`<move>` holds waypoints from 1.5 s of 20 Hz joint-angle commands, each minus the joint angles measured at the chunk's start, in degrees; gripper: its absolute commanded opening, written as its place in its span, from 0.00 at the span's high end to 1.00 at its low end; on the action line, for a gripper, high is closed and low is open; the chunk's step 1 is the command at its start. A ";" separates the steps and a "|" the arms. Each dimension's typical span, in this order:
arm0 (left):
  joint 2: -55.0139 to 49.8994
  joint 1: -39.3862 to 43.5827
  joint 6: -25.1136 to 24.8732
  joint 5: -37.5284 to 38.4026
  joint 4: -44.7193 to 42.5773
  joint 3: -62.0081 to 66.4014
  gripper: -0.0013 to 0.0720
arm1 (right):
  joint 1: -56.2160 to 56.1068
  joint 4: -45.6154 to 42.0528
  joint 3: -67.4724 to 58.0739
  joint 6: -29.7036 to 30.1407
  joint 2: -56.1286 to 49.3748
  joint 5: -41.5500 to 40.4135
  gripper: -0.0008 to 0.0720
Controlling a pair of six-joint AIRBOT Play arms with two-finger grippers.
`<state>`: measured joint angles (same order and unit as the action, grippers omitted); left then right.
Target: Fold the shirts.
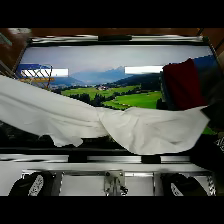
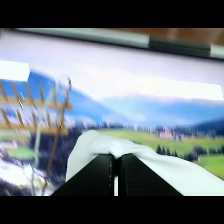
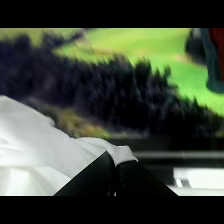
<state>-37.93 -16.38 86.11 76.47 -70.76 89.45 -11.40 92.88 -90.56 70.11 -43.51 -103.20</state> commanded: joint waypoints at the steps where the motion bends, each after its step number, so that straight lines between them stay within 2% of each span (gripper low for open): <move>1: 0.35 0.02 -3.52 -3.56 9.81 -16.13 0.93 | 0.04 -9.94 19.65 0.44 0.09 3.13 0.91; 3: 0.22 0.74 -6.27 -10.45 18.47 -26.51 0.93 | 0.17 -14.14 29.99 -1.22 -0.68 9.88 0.91; 5: -0.22 3.61 -8.72 -17.51 23.69 -35.65 0.93 | 1.70 -11.50 35.10 -3.50 -3.76 17.55 0.91; 7: -1.11 7.98 -11.63 -23.82 24.30 -43.17 0.93 | 3.91 -6.43 35.58 -3.89 -8.57 26.51 0.91; 10: -3.87 12.31 -12.22 -27.36 24.26 -50.27 0.93 | 8.04 0.87 35.58 -4.98 -15.47 37.27 0.91; 12: -6.32 13.31 -13.62 -27.50 24.26 -52.87 0.93 | 11.61 5.01 35.56 -3.80 -19.98 39.10 0.87; 13: -7.17 13.29 -13.68 -27.39 24.04 -53.29 0.93 | 13.73 6.97 35.32 -0.70 -21.29 38.69 0.87; 14: -7.52 13.07 -13.73 -27.45 23.08 -53.16 0.93 | 15.74 8.35 34.67 2.56 -21.55 38.10 0.68; 15: -7.43 12.63 -13.70 -27.52 21.90 -52.85 0.93 | 17.49 9.62 33.31 7.02 -21.20 36.74 0.29; 16: -7.28 11.96 -13.70 -27.39 21.46 -52.54 0.93 | 18.84 10.69 31.41 11.72 -20.33 34.75 0.18; 19: -7.30 11.04 -13.73 -26.93 21.42 -52.04 0.93 | 17.99 12.28 27.85 14.75 -16.83 30.80 0.18; 21: -7.34 11.06 -13.70 -26.25 21.44 -52.13 0.93 | 11.78 12.39 28.13 14.75 -16.46 28.79 0.18; 27: -7.32 11.04 -13.68 -24.41 20.17 -52.13 0.93 | -13.70 12.46 37.92 12.92 -23.80 33.99 0.18; 30: -7.32 11.04 -13.66 -24.39 20.20 -52.13 0.93 | -20.79 10.82 38.18 11.21 -29.73 39.52 0.18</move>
<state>-45.21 -5.32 72.42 51.62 -50.33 37.32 -24.75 104.92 -53.82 83.00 -68.69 -68.25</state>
